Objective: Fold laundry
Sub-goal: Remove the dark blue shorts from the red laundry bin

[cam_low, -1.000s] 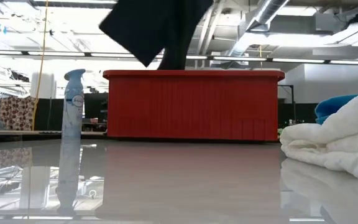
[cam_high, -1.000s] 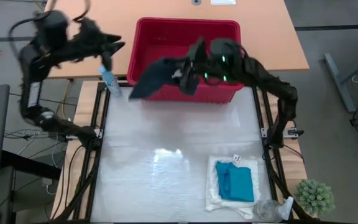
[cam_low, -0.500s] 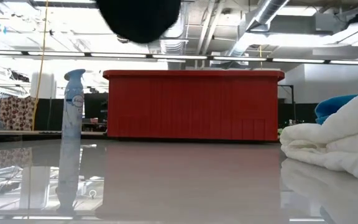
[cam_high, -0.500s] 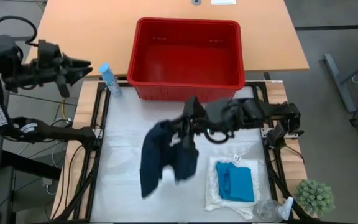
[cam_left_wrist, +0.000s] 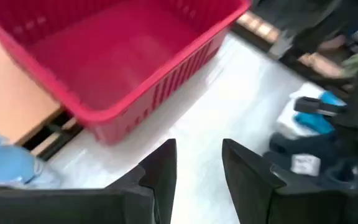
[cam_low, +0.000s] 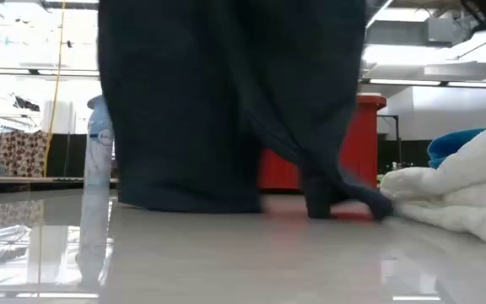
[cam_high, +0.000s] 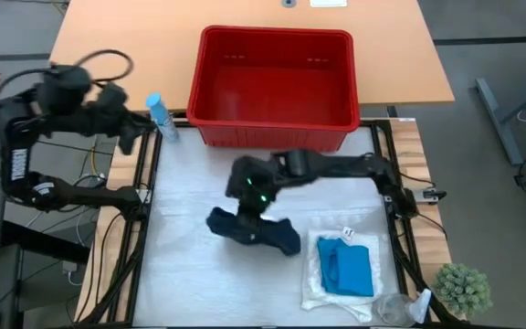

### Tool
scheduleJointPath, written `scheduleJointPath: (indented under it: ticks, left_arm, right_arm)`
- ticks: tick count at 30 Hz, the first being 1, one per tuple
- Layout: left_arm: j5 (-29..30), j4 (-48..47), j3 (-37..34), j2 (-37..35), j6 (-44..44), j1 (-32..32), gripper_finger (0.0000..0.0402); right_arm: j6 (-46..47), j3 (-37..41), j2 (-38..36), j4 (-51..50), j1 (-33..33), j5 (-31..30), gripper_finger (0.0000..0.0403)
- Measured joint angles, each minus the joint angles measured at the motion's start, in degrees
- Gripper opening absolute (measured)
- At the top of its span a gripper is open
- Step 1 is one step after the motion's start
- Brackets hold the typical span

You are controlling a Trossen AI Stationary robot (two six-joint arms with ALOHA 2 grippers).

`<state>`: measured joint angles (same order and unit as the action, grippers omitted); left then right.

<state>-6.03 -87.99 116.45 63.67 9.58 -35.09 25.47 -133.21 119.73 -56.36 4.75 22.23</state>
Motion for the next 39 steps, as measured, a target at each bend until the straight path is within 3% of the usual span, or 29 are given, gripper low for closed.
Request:
scheduleJointPath:
  ticks: [4,7,10,16,21,29,39]
  left_arm:
    - [0.4,4.2,-8.8,-1.0,0.8,0.0,0.0119]
    - [-2.6,5.8,-14.7,-1.9,0.3,0.0,0.0119]
    - [-4.1,7.0,-19.7,-2.6,1.2,0.0,0.0119]
    - [-4.2,10.8,-27.7,-6.8,4.6,0.0,0.0119]
    - [-6.5,16.1,-33.4,-10.7,8.3,0.0,0.0119]
    - [-7.0,18.7,-38.1,-12.0,10.7,0.0,0.0119]
    - [-7.1,22.7,-39.0,-11.9,11.2,0.0,0.0119]
  right_arm:
    - [-5.2,-0.2,3.9,0.8,-5.3,12.0,0.0031]
    - [-5.8,-0.1,7.7,-2.2,-8.7,19.9,0.0031]
    - [-6.8,0.1,9.1,-5.8,-9.3,22.3,0.0031]
    - [-15.7,-0.1,8.9,-7.4,-4.2,23.4,0.0031]
    - [-18.1,-0.1,9.0,-11.1,-4.0,35.2,0.0031]
    - [-27.5,-0.1,8.2,-19.8,1.0,40.2,0.0031]
    - [-36.4,-0.1,16.9,-20.6,-6.1,39.6,0.0031]
